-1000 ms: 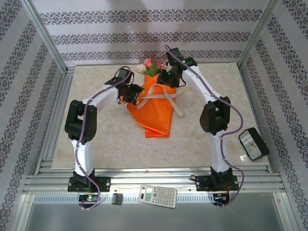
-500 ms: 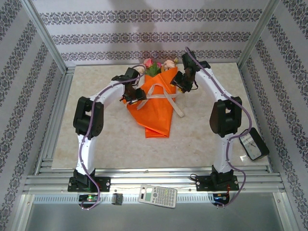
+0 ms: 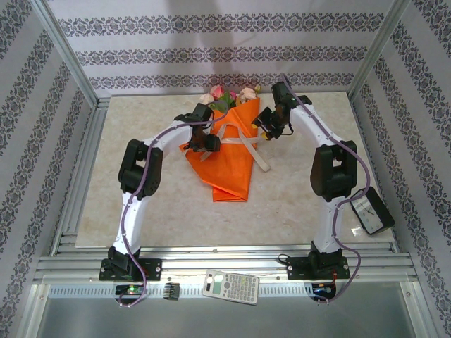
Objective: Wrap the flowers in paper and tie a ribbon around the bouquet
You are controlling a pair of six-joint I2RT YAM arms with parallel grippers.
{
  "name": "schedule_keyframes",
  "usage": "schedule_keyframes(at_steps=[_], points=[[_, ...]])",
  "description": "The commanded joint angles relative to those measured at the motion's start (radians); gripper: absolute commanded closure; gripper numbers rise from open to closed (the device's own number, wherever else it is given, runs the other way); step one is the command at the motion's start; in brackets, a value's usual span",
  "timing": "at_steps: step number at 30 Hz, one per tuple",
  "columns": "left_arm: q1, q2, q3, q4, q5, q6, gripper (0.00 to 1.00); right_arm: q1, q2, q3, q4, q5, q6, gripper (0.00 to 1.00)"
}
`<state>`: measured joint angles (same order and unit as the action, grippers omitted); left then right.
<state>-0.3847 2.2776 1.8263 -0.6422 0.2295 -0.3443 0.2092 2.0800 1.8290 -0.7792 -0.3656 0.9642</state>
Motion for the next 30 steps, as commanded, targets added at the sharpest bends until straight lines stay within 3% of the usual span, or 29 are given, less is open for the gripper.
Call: schedule_keyframes(at_steps=[1,5,11,15,24,30], points=[[-0.012,0.025,0.035,-0.009,-0.050,0.042,0.51,-0.001,-0.011,-0.005,0.018,-0.020,0.027,0.57],[-0.023,0.030,0.036,-0.003,-0.069,0.048,0.56,0.000,-0.004,-0.019,0.047,-0.031,0.053,0.57],[-0.041,-0.011,-0.002,0.029,-0.085,0.045,0.86,0.005,0.009,-0.044,0.090,-0.020,0.097,0.61],[-0.040,-0.061,-0.039,0.048,-0.094,0.037,0.99,0.014,0.016,-0.076,0.127,-0.007,0.158,0.64],[-0.041,-0.183,-0.142,0.090,-0.046,-0.020,1.00,0.051,0.023,-0.189,0.303,0.039,0.427,0.61],[-0.041,-0.207,-0.162,0.092,-0.027,-0.031,1.00,0.044,0.068,-0.174,0.274,0.094,0.497,0.59]])
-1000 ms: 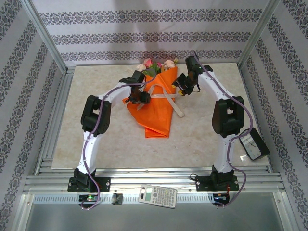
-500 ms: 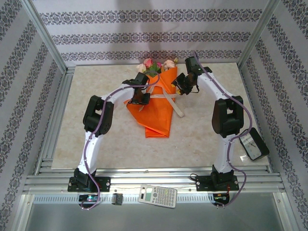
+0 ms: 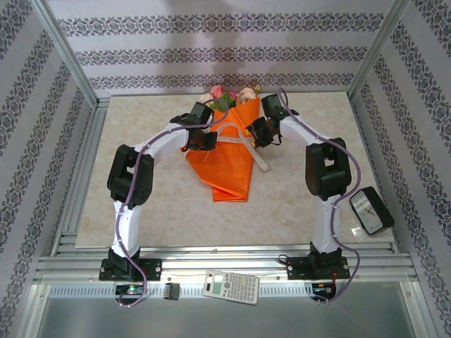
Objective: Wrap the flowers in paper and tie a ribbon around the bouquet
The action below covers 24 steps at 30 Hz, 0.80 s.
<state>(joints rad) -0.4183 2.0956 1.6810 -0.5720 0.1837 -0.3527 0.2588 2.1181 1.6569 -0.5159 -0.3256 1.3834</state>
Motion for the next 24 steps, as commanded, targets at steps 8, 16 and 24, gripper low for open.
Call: schedule_keyframes(at_steps=[8,16,24], points=[[-0.007,-0.031,-0.011,0.025,0.036,-0.039,1.00,-0.026,0.082,0.030,0.024,0.070,0.098,0.59],[-0.007,-0.062,-0.004,0.022,0.060,-0.067,1.00,-0.025,0.102,0.037,0.023,0.093,0.141,0.88],[0.032,-0.218,-0.144,0.026,0.114,-0.218,1.00,-0.041,0.027,0.062,-0.032,0.151,0.072,1.00]])
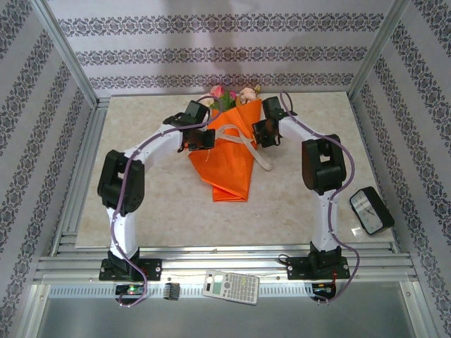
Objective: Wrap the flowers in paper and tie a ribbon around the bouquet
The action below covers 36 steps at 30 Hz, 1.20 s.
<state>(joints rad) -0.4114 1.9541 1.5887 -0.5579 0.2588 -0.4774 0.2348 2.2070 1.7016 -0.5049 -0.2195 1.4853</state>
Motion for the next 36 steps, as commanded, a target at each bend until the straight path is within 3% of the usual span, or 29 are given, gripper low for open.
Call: schedule_keyframes(at_steps=[1,9,19,24,28,30,32,34,36], points=[[0.045,-0.099,-0.083,0.017,0.060,-0.124,1.00,-0.024,-0.078,0.004,-0.043,0.048,-0.037,1.00],[0.215,-0.257,-0.302,0.119,0.204,-0.302,1.00,-0.106,-0.128,-0.067,-0.045,0.017,-0.098,1.00],[0.425,-0.372,-0.507,-0.004,0.018,-0.445,1.00,-0.241,-0.131,-0.108,-0.071,-0.052,-0.243,1.00],[0.493,-0.345,-0.609,0.030,0.021,-0.524,1.00,-0.274,-0.131,-0.110,-0.082,-0.067,-0.290,1.00],[0.507,-0.279,-0.589,0.005,-0.003,-0.548,1.00,-0.272,-0.137,-0.112,-0.093,-0.068,-0.321,1.00],[0.505,-0.252,-0.574,0.015,0.025,-0.572,0.93,-0.269,-0.141,-0.118,-0.091,-0.073,-0.328,1.00],[0.492,-0.240,-0.548,-0.021,0.025,-0.593,0.74,-0.269,-0.142,-0.125,-0.088,-0.078,-0.333,1.00],[0.478,-0.262,-0.546,-0.054,0.007,-0.625,0.62,-0.269,-0.145,-0.130,-0.081,-0.084,-0.336,1.00],[0.472,-0.310,-0.573,-0.063,-0.001,-0.677,0.56,-0.269,-0.144,-0.129,-0.078,-0.089,-0.341,1.00]])
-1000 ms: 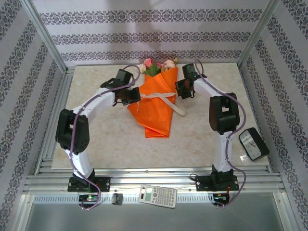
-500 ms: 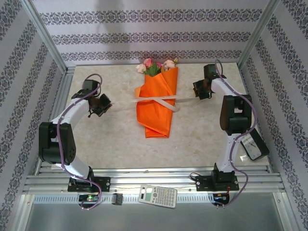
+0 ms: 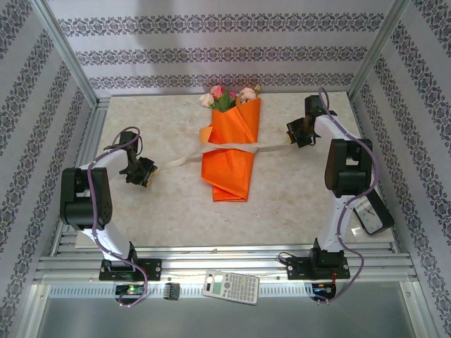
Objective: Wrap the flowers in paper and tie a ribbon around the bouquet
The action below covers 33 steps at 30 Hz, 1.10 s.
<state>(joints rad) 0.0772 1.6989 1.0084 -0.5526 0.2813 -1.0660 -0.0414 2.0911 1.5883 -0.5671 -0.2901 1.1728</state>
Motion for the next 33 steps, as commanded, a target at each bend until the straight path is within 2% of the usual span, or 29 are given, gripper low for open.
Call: schedule_keyframes(at_steps=[1,5,8,10,14,17,21,24,27,33], points=[[-0.020,-0.083,-0.006,-0.082,-0.034,-0.122,0.52,0.008,-0.029,-0.015,-0.016,-0.022,-0.030,1.00],[-0.060,-0.208,-0.017,-0.116,-0.069,-0.267,0.35,0.009,-0.028,-0.017,-0.009,-0.030,-0.033,1.00],[-0.146,-0.231,-0.006,-0.029,-0.018,-0.434,0.35,0.011,-0.023,-0.018,-0.005,-0.039,-0.033,1.00],[-0.222,-0.214,-0.028,0.128,0.012,-0.601,0.35,0.012,-0.020,-0.018,-0.002,-0.043,-0.035,1.00],[-0.354,-0.085,0.033,0.343,-0.018,-0.849,0.34,0.012,-0.023,-0.029,0.001,-0.046,-0.037,1.00],[-0.390,0.043,0.117,0.418,-0.034,-0.955,0.34,0.011,-0.025,-0.035,0.004,-0.048,-0.039,1.00],[-0.405,0.169,0.195,0.417,-0.032,-1.027,0.35,0.011,-0.023,-0.035,0.007,-0.054,-0.036,1.00],[-0.408,0.199,0.199,0.409,-0.069,-1.052,0.38,0.012,-0.022,-0.036,0.012,-0.057,-0.030,1.00],[-0.403,0.228,0.198,0.446,-0.100,-1.047,0.45,0.012,-0.023,-0.036,0.015,-0.058,-0.028,1.00],[-0.404,0.308,0.247,0.567,-0.075,-0.993,0.72,0.011,-0.018,-0.035,0.013,-0.063,-0.034,1.00]])
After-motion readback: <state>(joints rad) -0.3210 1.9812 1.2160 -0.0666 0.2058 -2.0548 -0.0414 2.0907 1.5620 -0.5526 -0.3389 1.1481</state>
